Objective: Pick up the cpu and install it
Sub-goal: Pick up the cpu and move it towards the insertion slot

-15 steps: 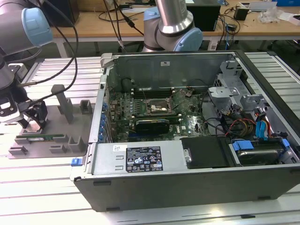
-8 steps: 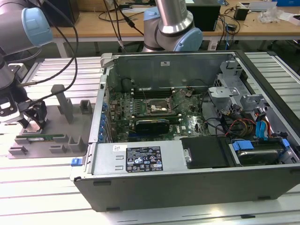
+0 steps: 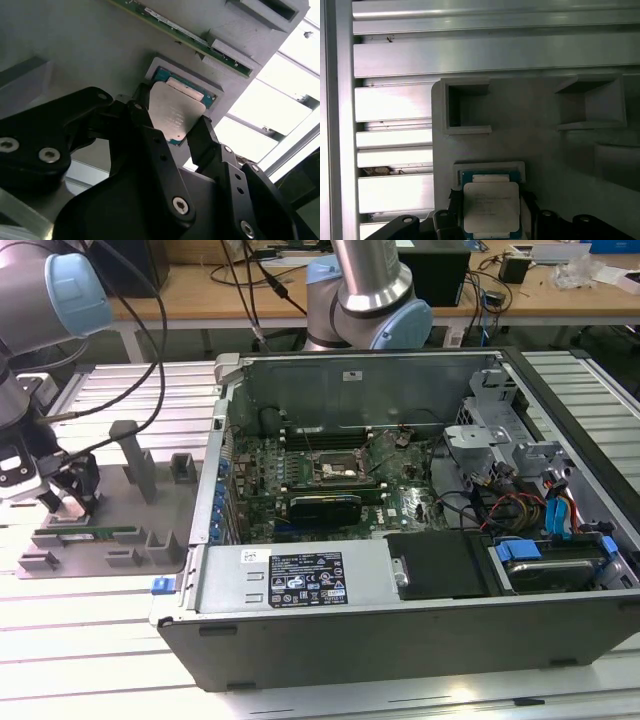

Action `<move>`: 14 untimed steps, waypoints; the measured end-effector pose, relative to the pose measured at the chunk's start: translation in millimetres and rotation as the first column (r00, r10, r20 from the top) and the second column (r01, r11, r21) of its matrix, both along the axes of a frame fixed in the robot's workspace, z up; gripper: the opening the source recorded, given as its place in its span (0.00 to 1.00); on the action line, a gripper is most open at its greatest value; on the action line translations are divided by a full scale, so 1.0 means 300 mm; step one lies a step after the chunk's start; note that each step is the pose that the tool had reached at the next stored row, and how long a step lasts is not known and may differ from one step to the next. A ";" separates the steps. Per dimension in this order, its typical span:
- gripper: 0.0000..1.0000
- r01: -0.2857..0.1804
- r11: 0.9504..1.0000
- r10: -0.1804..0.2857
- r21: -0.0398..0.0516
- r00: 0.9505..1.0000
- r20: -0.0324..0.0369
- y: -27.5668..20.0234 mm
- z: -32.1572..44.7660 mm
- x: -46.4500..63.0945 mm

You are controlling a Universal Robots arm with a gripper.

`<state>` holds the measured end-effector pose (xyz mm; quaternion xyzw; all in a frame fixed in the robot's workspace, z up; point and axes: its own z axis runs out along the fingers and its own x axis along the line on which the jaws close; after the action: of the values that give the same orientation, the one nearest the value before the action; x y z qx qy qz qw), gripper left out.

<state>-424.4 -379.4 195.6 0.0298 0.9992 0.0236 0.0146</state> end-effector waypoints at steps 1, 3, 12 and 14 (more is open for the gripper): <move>0.54 0.000 1.000 0.000 0.000 1.000 0.000 0.000 0.007 0.000; 0.54 0.000 1.000 0.000 0.000 1.000 0.000 0.000 0.035 0.000; 0.54 0.000 1.000 0.000 0.000 1.000 0.000 0.001 0.142 0.000; 0.54 0.000 1.000 0.000 0.000 1.000 0.001 0.001 0.164 0.000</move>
<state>-424.4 -379.1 244.7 0.0297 0.9992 0.0235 0.0148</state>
